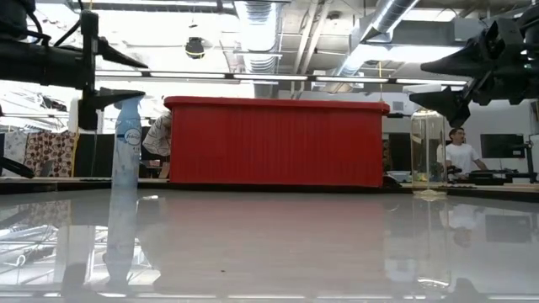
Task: Fold laundry
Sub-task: Fold the white-patterned shirt
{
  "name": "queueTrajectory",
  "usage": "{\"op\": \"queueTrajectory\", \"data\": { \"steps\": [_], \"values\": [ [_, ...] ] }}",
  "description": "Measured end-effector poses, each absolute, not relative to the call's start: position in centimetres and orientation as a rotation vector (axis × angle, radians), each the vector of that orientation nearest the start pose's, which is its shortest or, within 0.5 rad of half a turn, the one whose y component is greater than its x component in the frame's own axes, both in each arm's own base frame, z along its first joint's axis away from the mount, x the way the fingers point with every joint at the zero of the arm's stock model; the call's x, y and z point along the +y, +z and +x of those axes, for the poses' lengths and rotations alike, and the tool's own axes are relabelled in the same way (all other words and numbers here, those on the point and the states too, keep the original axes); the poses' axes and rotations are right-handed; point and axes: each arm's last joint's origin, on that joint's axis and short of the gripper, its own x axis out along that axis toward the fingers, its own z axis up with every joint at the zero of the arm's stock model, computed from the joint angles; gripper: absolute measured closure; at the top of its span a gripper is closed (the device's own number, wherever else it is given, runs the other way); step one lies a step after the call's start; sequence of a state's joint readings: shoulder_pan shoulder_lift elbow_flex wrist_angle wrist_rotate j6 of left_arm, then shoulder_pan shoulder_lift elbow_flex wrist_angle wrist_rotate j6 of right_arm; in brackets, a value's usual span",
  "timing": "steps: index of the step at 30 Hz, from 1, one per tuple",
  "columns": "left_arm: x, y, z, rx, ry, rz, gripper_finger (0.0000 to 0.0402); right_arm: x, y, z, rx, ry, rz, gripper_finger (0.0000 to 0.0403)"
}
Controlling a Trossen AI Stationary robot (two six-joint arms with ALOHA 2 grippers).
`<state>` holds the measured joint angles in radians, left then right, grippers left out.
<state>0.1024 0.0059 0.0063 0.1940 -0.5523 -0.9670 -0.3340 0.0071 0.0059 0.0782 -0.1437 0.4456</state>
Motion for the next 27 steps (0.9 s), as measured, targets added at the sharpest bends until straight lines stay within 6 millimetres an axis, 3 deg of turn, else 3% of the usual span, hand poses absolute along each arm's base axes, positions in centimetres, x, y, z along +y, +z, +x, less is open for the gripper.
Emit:
{"op": "queueTrajectory", "data": {
  "steps": [8, 17, 27],
  "values": [
    [2.2, 20.4, 8.9, -0.558, 0.376, -0.997, 0.0189, -2.5, 20.1, 8.7, -0.357, -0.078, 0.469, 0.0049],
    [2.3, 27.6, 9.8, -0.628, 0.378, -0.781, 0.0189, -2.2, 22.3, 7.8, -0.585, 0.015, 0.498, 0.0049],
    [2.9, 35.8, 14.7, -0.526, 0.475, -0.514, 0.0189, -1.8, 24.1, 6.4, -0.808, 0.086, 0.420, 0.0049]
  ]
}}
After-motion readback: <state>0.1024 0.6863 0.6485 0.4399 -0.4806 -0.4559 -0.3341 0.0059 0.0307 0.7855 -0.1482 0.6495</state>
